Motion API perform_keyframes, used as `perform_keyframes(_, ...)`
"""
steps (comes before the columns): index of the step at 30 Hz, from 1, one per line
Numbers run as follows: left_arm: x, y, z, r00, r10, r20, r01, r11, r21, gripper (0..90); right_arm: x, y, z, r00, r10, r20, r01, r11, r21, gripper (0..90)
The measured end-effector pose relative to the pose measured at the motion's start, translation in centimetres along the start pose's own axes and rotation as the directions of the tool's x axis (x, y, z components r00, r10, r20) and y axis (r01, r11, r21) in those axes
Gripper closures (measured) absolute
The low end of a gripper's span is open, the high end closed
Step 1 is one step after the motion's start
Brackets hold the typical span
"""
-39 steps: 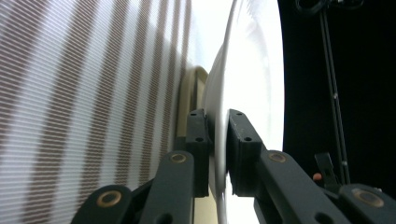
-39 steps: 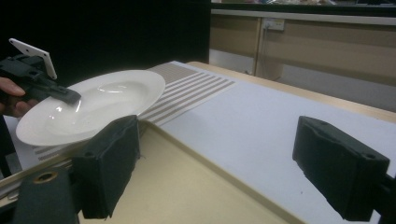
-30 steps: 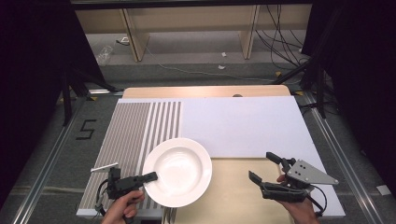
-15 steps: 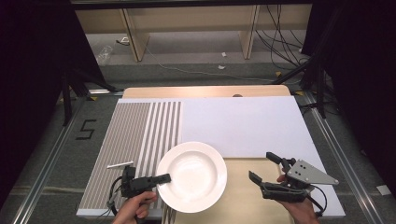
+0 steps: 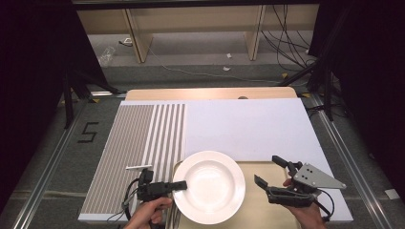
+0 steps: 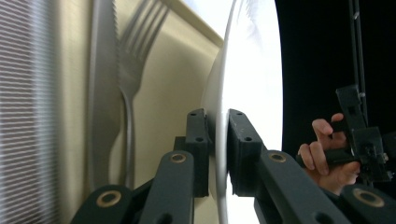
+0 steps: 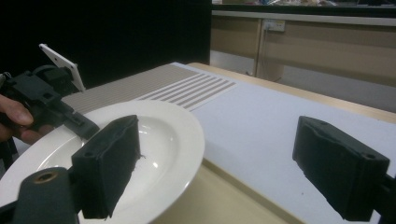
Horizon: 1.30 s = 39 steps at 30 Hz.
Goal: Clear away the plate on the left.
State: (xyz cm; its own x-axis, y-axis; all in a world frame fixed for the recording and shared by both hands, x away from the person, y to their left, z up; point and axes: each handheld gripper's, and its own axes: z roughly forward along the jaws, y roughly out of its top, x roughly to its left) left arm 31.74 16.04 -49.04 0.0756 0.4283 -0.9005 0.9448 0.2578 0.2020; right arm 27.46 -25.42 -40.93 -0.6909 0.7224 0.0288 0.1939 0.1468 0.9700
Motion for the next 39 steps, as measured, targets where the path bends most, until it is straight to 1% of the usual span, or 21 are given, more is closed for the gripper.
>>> perform_keyframes(6,-0.4,0.0,1.5,0.9997,0.021,-0.012,-0.020,0.9989,0.043,79.7,0.0,0.0,0.0,1.0000,0.001,0.001,-0.001,1.000,-0.002,15.8)
perform_keyframes(14,-0.9,-0.4,3.2,0.9987,0.045,-0.022,-0.043,0.9944,0.096,79.6,0.0,0.0,0.0,1.0000,0.000,-0.001,0.000,1.000,-0.003,15.8)
perform_keyframes(21,-1.2,-0.6,4.1,0.9988,0.046,-0.018,-0.044,0.9925,0.114,79.5,0.0,0.0,0.0,1.0000,0.001,-0.001,-0.001,1.000,-0.005,15.8)
perform_keyframes(27,-1.3,-0.8,4.7,0.9988,0.044,-0.022,-0.041,0.9905,0.131,79.4,0.0,0.0,0.0,1.0000,0.001,-0.002,-0.001,1.000,-0.007,15.8)
perform_keyframes(34,-1.2,-0.9,5.2,0.9992,0.035,-0.022,-0.031,0.9902,0.136,79.2,0.0,0.0,-0.1,1.0000,-0.002,-0.002,0.002,1.000,-0.005,15.8)
perform_keyframes(37,-1.3,-1.0,5.4,0.9987,0.043,-0.027,-0.039,0.9888,0.144,78.9,0.0,0.0,-0.1,1.0000,-0.001,-0.002,0.001,1.000,-0.004,15.8)
perform_keyframes(39,-1.1,-1.0,5.4,0.9989,0.038,-0.029,-0.034,0.9895,0.140,78.8,0.0,0.0,-0.1,1.0000,-0.002,-0.002,0.002,1.000,-0.005,15.8)
